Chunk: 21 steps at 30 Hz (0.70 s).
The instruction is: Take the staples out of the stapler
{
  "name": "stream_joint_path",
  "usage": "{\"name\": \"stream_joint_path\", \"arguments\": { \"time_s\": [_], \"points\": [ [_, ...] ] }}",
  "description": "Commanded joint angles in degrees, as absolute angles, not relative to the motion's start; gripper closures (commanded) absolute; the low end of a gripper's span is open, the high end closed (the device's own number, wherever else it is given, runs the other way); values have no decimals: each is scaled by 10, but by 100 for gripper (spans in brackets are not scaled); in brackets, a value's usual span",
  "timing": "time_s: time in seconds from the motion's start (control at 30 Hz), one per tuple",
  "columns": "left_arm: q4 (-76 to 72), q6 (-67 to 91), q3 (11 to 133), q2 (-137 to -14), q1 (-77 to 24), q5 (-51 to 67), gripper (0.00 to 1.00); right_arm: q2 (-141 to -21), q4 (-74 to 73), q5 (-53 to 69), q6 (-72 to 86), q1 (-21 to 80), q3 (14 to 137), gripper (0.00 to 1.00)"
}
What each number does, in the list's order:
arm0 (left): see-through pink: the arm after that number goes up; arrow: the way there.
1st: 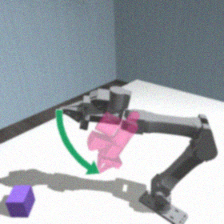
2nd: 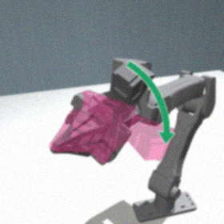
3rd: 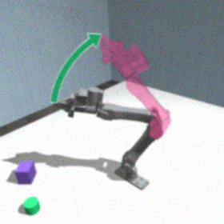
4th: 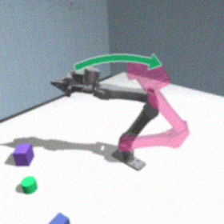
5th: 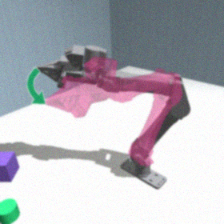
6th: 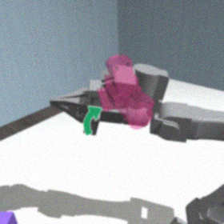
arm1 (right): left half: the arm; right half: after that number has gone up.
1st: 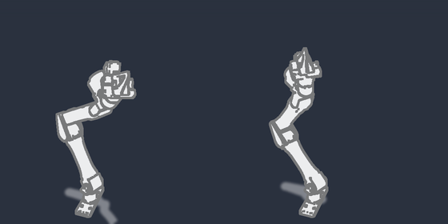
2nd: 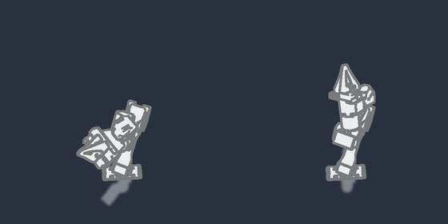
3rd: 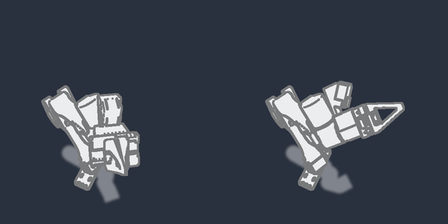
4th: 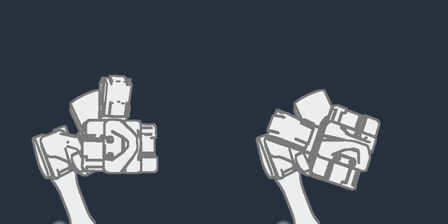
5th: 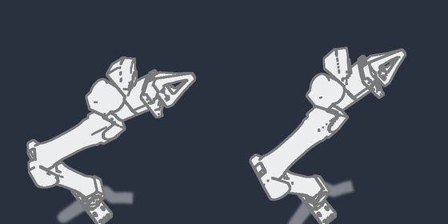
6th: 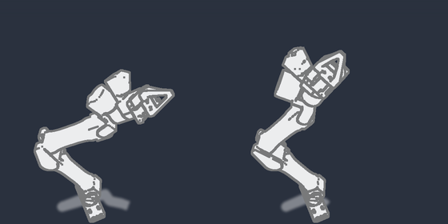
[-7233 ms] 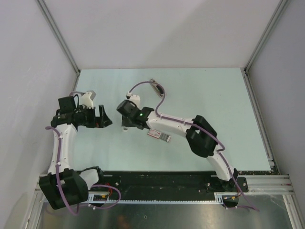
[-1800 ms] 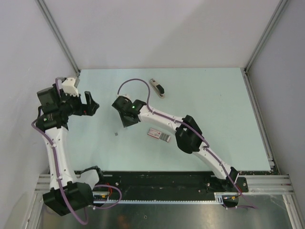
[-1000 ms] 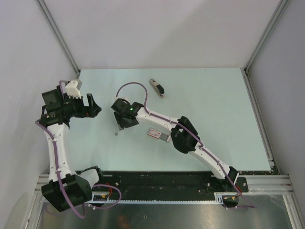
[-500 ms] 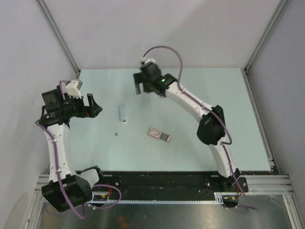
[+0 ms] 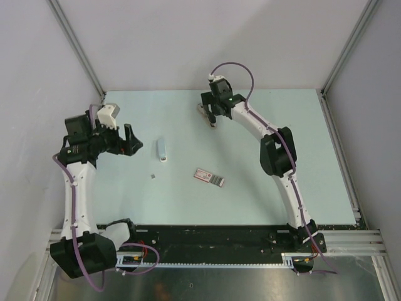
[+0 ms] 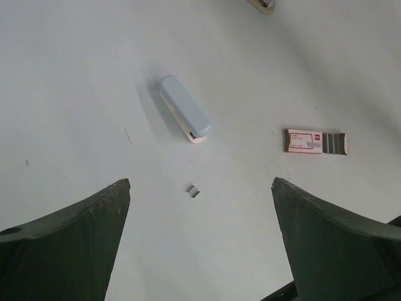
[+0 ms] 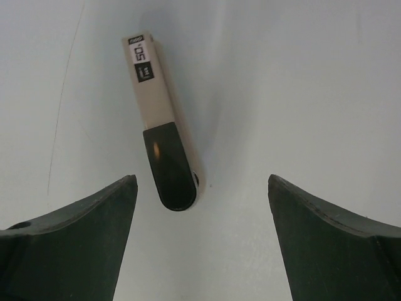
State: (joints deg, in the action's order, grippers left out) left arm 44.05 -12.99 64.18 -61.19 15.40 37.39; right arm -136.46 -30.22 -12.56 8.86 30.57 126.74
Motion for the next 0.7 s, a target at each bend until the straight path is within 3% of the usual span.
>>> {"name": "stream_joint_path", "arguments": {
  "time_s": [0.0,0.37,0.47,0.67],
  "points": [
    [431,-139,653,-619,143,355,0,-1378,-236,-71,44,310,1266,10],
    [430,-142,668,-665,117,341,1,-1458,-228,-50,37,310,1332,15],
    [430,-144,674,-677,112,338,1,-1473,-228,-62,31,310,1345,22],
    [429,-146,677,-696,101,332,1,-1480,-226,-67,27,309,1347,46]
  ]
}}
